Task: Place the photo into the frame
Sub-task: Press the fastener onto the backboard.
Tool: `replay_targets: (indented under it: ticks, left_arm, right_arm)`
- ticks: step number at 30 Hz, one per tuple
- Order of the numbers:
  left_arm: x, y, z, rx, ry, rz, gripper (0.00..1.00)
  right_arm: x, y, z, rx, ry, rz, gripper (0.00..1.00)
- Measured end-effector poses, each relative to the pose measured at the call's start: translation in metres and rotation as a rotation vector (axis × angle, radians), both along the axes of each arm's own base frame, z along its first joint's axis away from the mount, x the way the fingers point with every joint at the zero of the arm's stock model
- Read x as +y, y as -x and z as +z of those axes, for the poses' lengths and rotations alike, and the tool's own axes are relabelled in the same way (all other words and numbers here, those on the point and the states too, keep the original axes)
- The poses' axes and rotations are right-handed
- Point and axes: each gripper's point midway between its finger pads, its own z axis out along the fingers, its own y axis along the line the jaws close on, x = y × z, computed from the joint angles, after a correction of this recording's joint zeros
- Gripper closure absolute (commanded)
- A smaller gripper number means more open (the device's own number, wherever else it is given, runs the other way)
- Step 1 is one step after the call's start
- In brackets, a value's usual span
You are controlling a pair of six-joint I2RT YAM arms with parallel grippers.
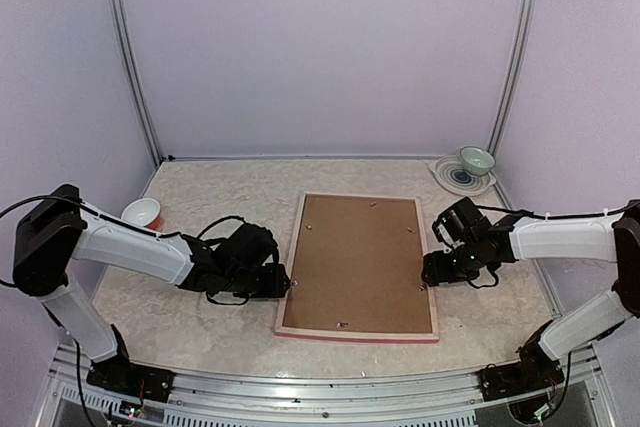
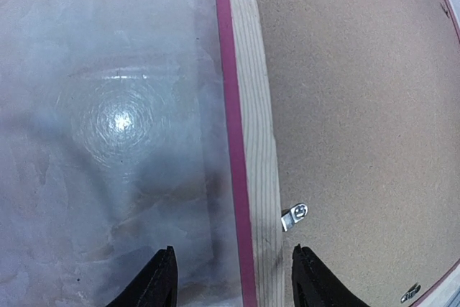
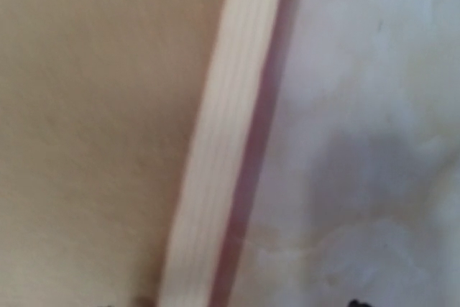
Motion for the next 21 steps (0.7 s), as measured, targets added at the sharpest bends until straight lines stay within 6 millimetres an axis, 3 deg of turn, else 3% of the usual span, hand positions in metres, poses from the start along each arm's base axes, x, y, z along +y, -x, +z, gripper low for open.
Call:
replay_targets:
  ticks: [4,13,21]
  left_arm:
    - [0.000,0.000,0.000,0.000,0.000,0.000,0.45]
    - [0.000,0.000,0.000,0.002,0.001,0.004,0.45]
    - [0.002,-0.001,-0.001,0.006,0.006,0.017,0.45]
  right_arm:
    - [-0.001,0.009,-0.017,0.042,0.024,0.008,0.32]
    - [0.021,0.001,-0.017,0.005,0.025,0.048,0.44]
    - [0.025,0.002,-0.016,-0.001,0.032,0.064,0.59]
